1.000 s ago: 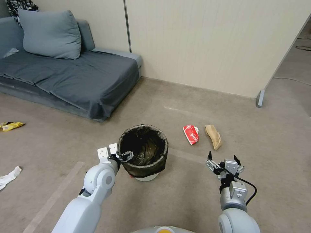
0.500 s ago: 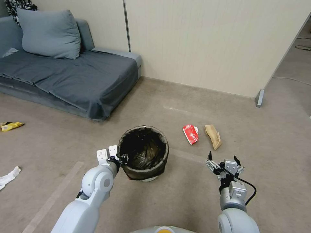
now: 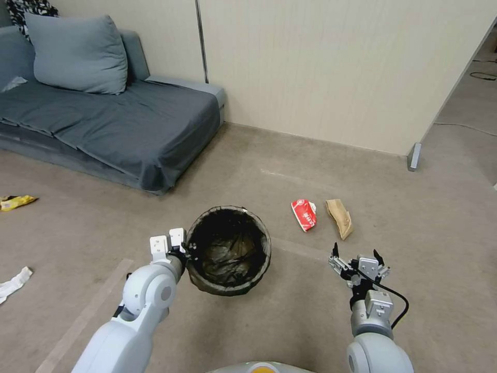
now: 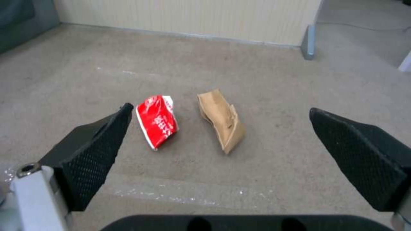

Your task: Pick up the trash bin, then pick up the garbage from the floor and place it into the trash bin.

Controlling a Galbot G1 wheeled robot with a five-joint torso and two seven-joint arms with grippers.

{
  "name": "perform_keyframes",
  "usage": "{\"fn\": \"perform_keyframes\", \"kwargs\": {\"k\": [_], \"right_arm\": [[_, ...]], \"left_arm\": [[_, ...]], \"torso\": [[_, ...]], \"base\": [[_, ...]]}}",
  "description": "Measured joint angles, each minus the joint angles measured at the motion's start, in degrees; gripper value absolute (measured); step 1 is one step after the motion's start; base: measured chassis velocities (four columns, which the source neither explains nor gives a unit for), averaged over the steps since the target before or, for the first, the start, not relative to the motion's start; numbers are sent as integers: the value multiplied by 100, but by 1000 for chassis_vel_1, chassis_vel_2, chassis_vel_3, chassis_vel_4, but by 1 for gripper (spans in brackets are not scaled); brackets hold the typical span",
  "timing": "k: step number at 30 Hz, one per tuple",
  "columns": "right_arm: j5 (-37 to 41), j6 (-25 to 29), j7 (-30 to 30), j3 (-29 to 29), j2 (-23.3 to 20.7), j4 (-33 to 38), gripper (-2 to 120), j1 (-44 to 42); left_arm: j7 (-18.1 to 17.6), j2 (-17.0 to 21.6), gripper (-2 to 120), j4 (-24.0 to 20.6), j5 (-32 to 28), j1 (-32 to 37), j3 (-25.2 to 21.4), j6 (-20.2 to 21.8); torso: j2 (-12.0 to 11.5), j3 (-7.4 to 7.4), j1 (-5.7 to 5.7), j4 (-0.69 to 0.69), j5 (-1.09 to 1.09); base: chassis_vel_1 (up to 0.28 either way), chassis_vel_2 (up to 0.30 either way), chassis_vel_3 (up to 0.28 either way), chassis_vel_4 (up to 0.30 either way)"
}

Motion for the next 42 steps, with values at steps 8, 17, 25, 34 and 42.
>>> {"fn": "perform_keyframes", "kwargs": {"k": [8, 17, 25, 34, 42], "right_arm": [[-9, -8, -3, 14, -12, 52, 100, 5], [-162, 120, -70, 33, -5, 226, 100, -119], [-193, 344, -158, 114, -14, 332, 100, -312], [-179, 427, -173, 108, 0, 387, 100, -360], [-94, 478, -183, 113, -5, 392, 100, -312]], "left_arm": [[227, 181, 1, -944, 491, 242, -217, -3], [437, 289, 0, -2404, 1004, 1045, -671, -7], [460, 100, 0, -2571, 1281, 1461, -786, -11], [455, 57, 0, -2553, 1357, 1437, -810, -13], [493, 36, 0, -2537, 1413, 1428, -788, -14]], "torso": [[0, 0, 0, 1, 1], [0, -1, 0, 0, 0], [0, -1, 0, 0, -1], [0, -1, 0, 0, 0], [0, -1, 0, 0, 0]], "base": [[0, 0, 0, 0], [0, 0, 0, 0], [0, 0, 0, 0], [0, 0, 0, 0], [0, 0, 0, 0]]}}
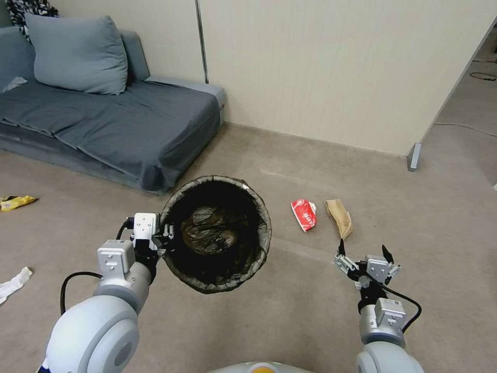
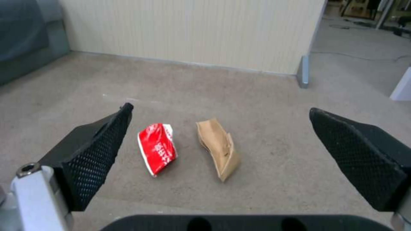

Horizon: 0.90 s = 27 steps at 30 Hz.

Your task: Pick up the trash bin, then pick up the garbage from the floor and place it into the trash bin.

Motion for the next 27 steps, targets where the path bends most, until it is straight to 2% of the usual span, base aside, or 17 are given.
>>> {"fn": "perform_keyframes", "kwargs": {"k": [27], "right_arm": [[29, -19, -13, 24, 20, -127, 100, 147]], "left_arm": [[71, -80, 0, 20, 103, -36, 24, -1]], "torso": [[0, 0, 0, 0, 0]], "base": [[-2, 2, 2, -2]]}}
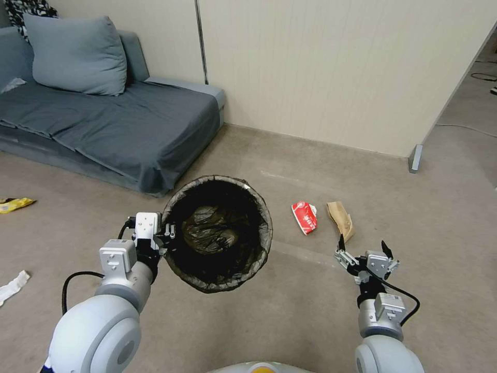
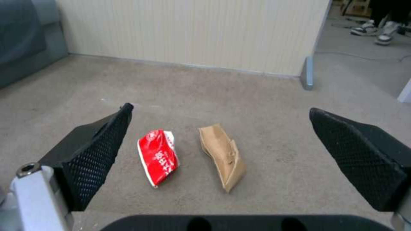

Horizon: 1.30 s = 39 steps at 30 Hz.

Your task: Pick up the trash bin, then pick up the garbage from the floor and place it into the trash bin.

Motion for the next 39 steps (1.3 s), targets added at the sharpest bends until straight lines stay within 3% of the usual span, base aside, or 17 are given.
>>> {"fn": "perform_keyframes", "kwargs": {"k": [39], "right_arm": [[9, -21, -70, 24, -19, -194, 100, 71]], "left_arm": [[27, 17, 0, 4, 36, -63, 17, 0]], "torso": [[0, 0, 0, 0, -1]], "base": [[-71, 73, 72, -69]]}}
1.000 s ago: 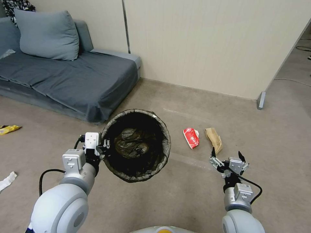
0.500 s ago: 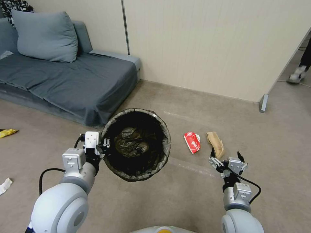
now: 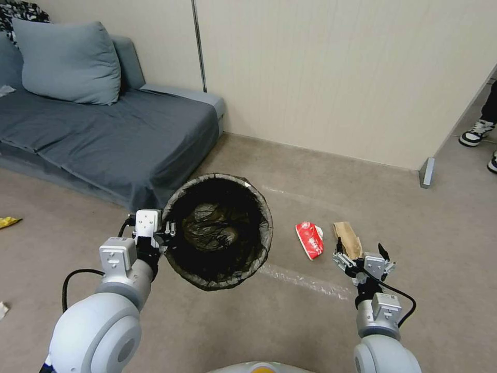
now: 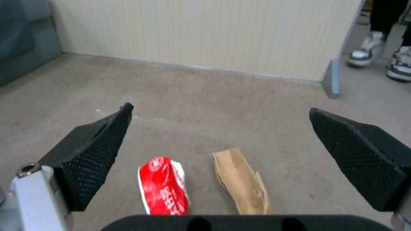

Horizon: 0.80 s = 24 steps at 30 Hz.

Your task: Pick up the trash bin, then pick up the garbage from the floor and place it into the trash bin.

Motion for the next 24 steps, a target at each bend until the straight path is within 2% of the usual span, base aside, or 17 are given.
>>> {"fn": "perform_keyframes", "kwargs": {"k": [12, 14, 17, 19, 20, 21, 22, 23, 24], "right_arm": [[-162, -25, -65, 48, -58, -10, 100, -80], [-505, -33, -124, 124, -154, 74, 100, -162], [-636, -139, 96, 112, -257, 148, 100, -146], [-399, -941, 537, 45, -467, 363, 100, 39], [-399, -941, 537, 45, -467, 363, 100, 39], [-33, -1493, 647, 36, -614, 482, 100, 184], [455, -2412, 746, 88, -833, 638, 100, 403], [455, -2412, 746, 88, -833, 638, 100, 403], [892, -3081, 745, 157, -1001, 731, 100, 562]], "left_arm": [[0, -2, 0, 0, 15, -3, 28, 0], [1, -14, 0, 0, 25, 2, 13, 0], [0, -25, 0, 0, 43, 9, 10, 0], [1, -47, 0, 0, 64, 7, 5, 0], [1, -47, 0, 0, 64, 7, 5, 0], [3, -52, 0, 0, 69, 7, 2, 0], [5, -52, 0, 0, 79, 9, -2, 0], [5, -52, 0, 0, 79, 9, -2, 0], [6, -52, 0, 0, 86, 12, -5, 0]], "torso": [[0, 0, 0, 0, 2], [0, 1, 0, -2, 0], [0, 0, 0, -1, 1], [0, -1, 0, -2, 1], [0, -1, 0, -2, 1], [0, 0, 0, -2, 2], [0, 0, 0, 1, 2], [0, 0, 0, 1, 2], [0, 0, 0, 0, 1]], "base": [[-114, 100, 103, -103], [-23, 32, 19, -27], [0, 0, 0, 0], [0, 0, 0, 0], [0, 0, 0, 0], [0, 0, 0, 0], [0, 0, 0, 0], [0, 0, 0, 0], [0, 0, 0, 0]]}}
